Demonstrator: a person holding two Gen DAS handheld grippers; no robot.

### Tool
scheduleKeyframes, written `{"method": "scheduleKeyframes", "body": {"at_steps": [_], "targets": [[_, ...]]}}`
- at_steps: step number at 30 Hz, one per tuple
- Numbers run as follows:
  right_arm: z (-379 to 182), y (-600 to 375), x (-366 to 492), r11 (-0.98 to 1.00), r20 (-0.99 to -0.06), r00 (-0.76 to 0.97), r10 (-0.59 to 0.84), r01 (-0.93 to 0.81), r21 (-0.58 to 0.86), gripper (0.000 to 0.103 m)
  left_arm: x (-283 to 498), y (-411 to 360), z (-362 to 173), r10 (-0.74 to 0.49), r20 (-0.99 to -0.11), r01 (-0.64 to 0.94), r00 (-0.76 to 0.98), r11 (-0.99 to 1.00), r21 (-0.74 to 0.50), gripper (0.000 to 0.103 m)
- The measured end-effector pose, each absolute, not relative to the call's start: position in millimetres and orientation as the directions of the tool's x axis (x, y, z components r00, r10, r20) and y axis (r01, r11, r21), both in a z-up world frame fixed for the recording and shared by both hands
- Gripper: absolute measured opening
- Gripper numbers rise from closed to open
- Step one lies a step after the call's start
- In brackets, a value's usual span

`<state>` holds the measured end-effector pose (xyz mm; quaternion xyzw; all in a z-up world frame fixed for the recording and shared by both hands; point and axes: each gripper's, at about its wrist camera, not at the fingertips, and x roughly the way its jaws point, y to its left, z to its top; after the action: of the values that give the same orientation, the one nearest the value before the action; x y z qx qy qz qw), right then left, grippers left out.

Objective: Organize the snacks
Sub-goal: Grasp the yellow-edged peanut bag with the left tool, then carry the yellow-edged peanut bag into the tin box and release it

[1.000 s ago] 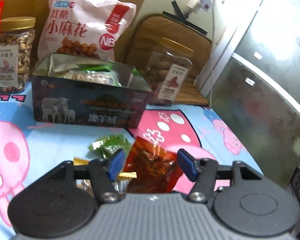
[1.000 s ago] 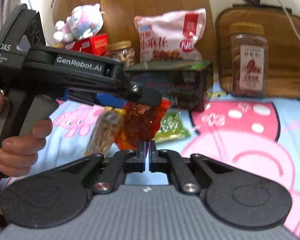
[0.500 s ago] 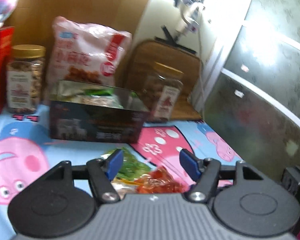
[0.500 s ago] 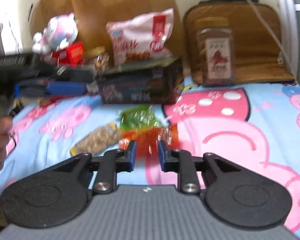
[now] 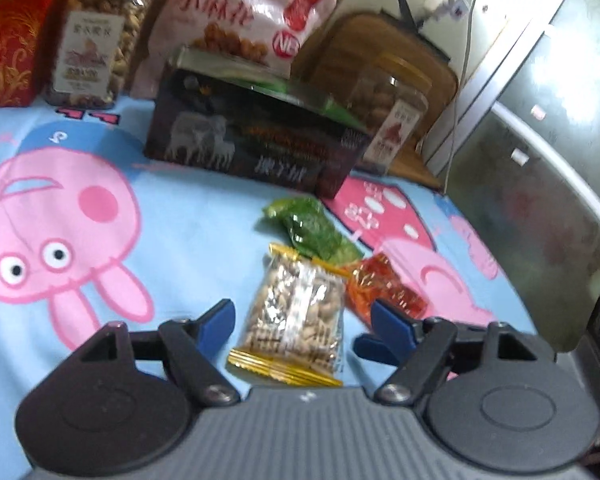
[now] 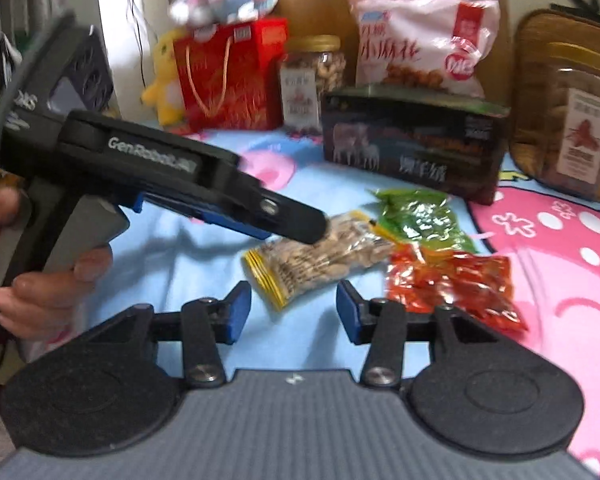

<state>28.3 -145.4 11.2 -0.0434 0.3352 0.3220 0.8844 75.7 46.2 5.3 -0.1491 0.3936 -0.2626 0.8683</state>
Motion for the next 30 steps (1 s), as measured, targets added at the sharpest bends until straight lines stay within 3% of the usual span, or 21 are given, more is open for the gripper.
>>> {"method": "scheduleKeyframes", "body": {"at_steps": [1,3,5,9,13,20,26,30], "targets": [[9,-143,30,0.793,-0.63,0.569,0.528,-0.596,0.126,0.05,75,43,3,-0.571,-0.605,0.343,0.554,0.819,-0.46,0.073],[7,-140,31,0.793,-0.627,0.58,0.52,-0.6,0.104,0.051,69,38,3,-0.571,-0.612,0.364,0.547,0.821,-0.441,0.059],[7,-140,28,0.802,-0.617,0.604,0.504,-0.593,0.074,0.045,64,36,5,-0.569,-0.617,0.373,0.544,0.822,-0.429,0.046],[15,-146,22,0.804,-0.576,0.638,0.51,-0.592,0.056,0.033,52,40,20,-0.6,-0.581,0.393,0.549,0.799,-0.455,0.045],[30,-149,15,0.8,-0.494,0.685,0.535,-0.599,0.037,0.032,38,43,42,-0.6,-0.519,0.43,0.608,0.799,-0.421,0.045],[36,-145,22,0.792,-0.447,0.706,0.549,-0.61,0.01,0.032,48,47,57,-0.588,-0.501,0.407,0.635,0.806,-0.43,0.044],[58,-141,69,0.808,-0.38,0.742,0.551,-0.588,0.025,0.032,98,43,88,-0.549,-0.454,0.398,0.701,0.83,-0.39,0.044],[62,-130,126,0.806,-0.403,0.716,0.57,-0.583,0.104,0.032,152,47,92,-0.497,-0.47,0.333,0.729,0.858,-0.39,0.045]]}}
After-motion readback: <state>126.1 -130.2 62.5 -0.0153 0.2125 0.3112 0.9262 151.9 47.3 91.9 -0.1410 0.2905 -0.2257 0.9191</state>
